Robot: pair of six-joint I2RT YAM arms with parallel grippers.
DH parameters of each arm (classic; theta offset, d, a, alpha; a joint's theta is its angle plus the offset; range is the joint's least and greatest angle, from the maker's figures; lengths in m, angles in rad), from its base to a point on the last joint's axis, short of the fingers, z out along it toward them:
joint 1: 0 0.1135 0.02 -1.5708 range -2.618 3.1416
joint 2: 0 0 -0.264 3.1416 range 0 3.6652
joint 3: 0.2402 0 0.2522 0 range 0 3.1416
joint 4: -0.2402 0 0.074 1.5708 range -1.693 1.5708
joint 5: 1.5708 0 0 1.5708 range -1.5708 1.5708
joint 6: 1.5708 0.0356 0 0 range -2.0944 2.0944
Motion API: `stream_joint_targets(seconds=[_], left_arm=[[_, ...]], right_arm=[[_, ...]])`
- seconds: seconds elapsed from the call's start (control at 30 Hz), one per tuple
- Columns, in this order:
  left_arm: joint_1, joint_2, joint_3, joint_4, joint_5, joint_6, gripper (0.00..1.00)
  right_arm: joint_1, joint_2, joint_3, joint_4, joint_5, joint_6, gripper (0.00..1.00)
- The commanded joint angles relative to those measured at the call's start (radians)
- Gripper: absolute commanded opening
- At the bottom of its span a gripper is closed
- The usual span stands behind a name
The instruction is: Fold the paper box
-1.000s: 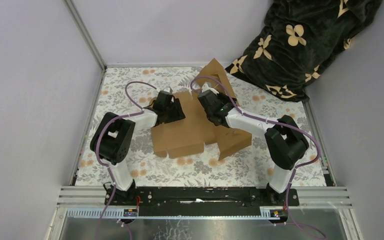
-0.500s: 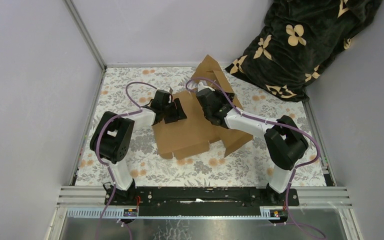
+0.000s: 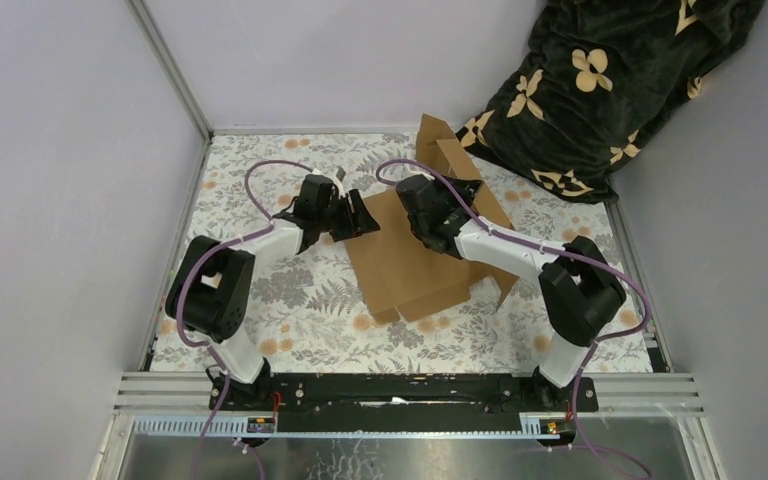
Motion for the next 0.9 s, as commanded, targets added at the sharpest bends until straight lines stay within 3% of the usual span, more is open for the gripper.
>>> stream_joint_targets(seconds=[0.0,0.23,0.67,0.77,0.87], left_arm=[[0.018,0.015,0.014,0.073,0.022,-0.017,0.66],[0.069,0.097,0.118,0.1,0.063,-0.049,0.66],[0.077,0.358,0.515,0.11,0.159,-0.136,0.67],[0.096,0.444,0.595,0.208,0.197,-0.182,0.71],[0.108,0.536,0.66,0.405,0.276,-0.273,0.73]], right_arm=[[0.009,-0.069,-0.025,0.017,0.068,-0.057,0.02],[0.011,-0.088,-0.122,0.038,0.061,-0.031,0.02],[0.012,-0.072,-0.148,0.03,0.039,0.056,0.02],[0.012,-0.085,-0.159,0.04,0.028,0.06,0.02],[0.011,-0.09,-0.164,0.05,0.016,0.056,0.02]])
